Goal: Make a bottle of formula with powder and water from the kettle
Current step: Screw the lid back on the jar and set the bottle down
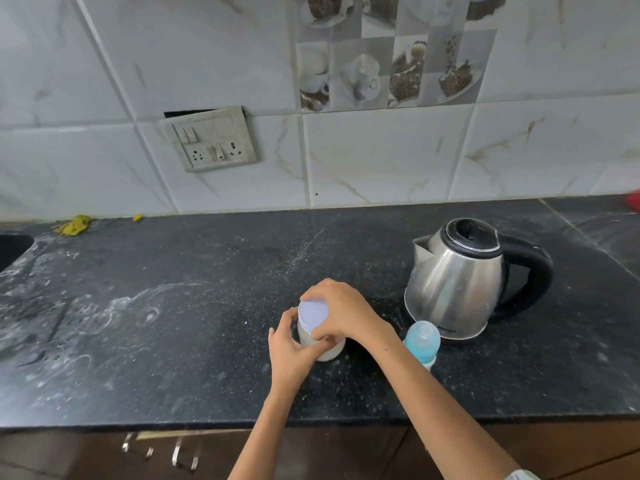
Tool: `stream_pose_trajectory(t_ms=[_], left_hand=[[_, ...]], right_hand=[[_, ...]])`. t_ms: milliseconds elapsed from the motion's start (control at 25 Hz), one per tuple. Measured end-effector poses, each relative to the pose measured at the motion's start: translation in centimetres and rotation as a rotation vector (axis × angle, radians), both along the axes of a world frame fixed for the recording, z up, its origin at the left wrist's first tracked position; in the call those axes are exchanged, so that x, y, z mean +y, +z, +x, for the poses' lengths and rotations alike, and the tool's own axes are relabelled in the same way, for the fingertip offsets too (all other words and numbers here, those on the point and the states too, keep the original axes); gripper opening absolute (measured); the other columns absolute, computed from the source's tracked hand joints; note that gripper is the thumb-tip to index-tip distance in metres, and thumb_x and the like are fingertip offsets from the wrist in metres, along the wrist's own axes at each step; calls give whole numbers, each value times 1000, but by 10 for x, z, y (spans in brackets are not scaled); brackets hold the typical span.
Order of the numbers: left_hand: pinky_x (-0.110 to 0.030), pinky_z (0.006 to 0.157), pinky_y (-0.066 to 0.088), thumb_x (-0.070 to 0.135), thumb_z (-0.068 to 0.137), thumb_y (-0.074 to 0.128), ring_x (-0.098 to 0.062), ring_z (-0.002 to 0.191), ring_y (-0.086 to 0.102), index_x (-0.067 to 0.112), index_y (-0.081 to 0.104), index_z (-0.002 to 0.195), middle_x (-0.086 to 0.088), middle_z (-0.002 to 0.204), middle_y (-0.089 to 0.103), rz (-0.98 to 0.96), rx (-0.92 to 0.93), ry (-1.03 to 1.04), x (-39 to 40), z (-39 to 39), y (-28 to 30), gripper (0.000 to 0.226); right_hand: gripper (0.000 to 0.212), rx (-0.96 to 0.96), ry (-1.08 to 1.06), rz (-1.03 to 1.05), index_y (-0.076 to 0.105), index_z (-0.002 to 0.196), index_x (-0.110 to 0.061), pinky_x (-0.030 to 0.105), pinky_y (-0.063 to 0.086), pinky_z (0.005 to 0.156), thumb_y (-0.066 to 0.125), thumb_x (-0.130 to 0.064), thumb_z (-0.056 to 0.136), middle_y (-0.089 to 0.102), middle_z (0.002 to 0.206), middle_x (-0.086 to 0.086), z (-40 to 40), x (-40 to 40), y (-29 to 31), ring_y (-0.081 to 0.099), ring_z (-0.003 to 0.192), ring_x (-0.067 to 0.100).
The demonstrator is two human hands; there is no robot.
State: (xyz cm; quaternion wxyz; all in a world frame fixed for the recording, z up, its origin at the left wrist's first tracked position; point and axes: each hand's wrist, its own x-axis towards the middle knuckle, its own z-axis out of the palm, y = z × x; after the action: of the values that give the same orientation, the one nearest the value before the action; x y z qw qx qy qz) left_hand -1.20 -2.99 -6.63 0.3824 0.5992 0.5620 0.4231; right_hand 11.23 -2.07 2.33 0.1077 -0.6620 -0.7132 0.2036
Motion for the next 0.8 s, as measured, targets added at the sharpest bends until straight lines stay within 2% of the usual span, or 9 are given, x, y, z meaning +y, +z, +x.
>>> stream_pose_trajectory(t_ms=[120, 200, 280, 400, 480, 600, 640, 720, 800], left_hand=[[-60, 100, 36, 59, 48, 76, 20, 96, 46, 32, 53, 107, 24, 97, 61, 28, -8, 10, -3, 2, 1, 69], [-54, 99, 40, 60, 48, 81, 10, 102, 50, 37, 53, 106, 23, 100, 62, 25, 0, 17, -3, 0, -1, 68], [-46, 92, 48, 59, 48, 85, -5, 105, 55, 41, 53, 106, 22, 104, 63, 21, 0, 13, -3, 0, -2, 69], [-43, 84, 51, 53, 52, 80, -12, 101, 56, 46, 51, 103, 21, 103, 61, 61, 19, 19, -5, 1, 0, 59], [-42, 84, 51, 52, 52, 78, -11, 101, 56, 44, 52, 104, 20, 103, 61, 71, 11, 18, -6, 1, 1, 59], [-36, 83, 51, 60, 47, 82, -11, 103, 56, 33, 54, 110, 19, 105, 61, 51, 2, 13, -4, 1, 1, 74], [-36, 82, 51, 60, 48, 82, -11, 103, 57, 32, 54, 110, 18, 105, 61, 55, 0, 11, -3, 1, 0, 74], [-37, 82, 51, 55, 51, 80, -12, 101, 58, 34, 55, 108, 18, 103, 63, 71, -2, 13, -4, 2, 0, 66], [-37, 82, 51, 50, 54, 75, -13, 101, 59, 36, 55, 106, 18, 102, 63, 81, 2, 17, -5, 1, 0, 58]], right_hand=[[80, -197, -207, 28, 48, 123, -15, 36, 47, 82, 70, -68, 67, 55, 119, 9, -7, -4, -2, 57, 110, 29], [72, -174, -316, 89, 55, 100, -14, 32, 44, 70, 62, -77, 66, 63, 102, 5, 2, -10, -4, 64, 95, 25], [57, -22, -301, 167, 57, 93, -17, 29, 44, 71, 62, -71, 74, 62, 103, 0, 14, -14, -11, 61, 94, 19], [67, 248, -102, 24, 49, 134, -19, 31, 40, 101, 68, -54, 80, 45, 142, -3, 11, -19, -24, 45, 129, 16], [59, 194, -192, 99, 55, 125, -18, 32, 45, 95, 64, -57, 82, 53, 128, -1, 5, -24, -35, 54, 117, 17], [39, 195, -401, 308, 63, 89, -18, 34, 52, 74, 60, -57, 85, 62, 93, -2, 11, -27, -41, 62, 85, 15], [37, 276, -379, 324, 63, 94, -19, 34, 53, 78, 63, -54, 85, 61, 100, -2, 12, -26, -44, 61, 91, 14], [52, 466, -265, 201, 54, 127, -19, 34, 46, 100, 67, -47, 85, 49, 135, -3, 7, -24, -45, 50, 122, 13], [63, 532, -203, 113, 43, 140, -18, 30, 36, 109, 65, -44, 87, 38, 149, -4, -2, -25, -51, 39, 135, 14]])
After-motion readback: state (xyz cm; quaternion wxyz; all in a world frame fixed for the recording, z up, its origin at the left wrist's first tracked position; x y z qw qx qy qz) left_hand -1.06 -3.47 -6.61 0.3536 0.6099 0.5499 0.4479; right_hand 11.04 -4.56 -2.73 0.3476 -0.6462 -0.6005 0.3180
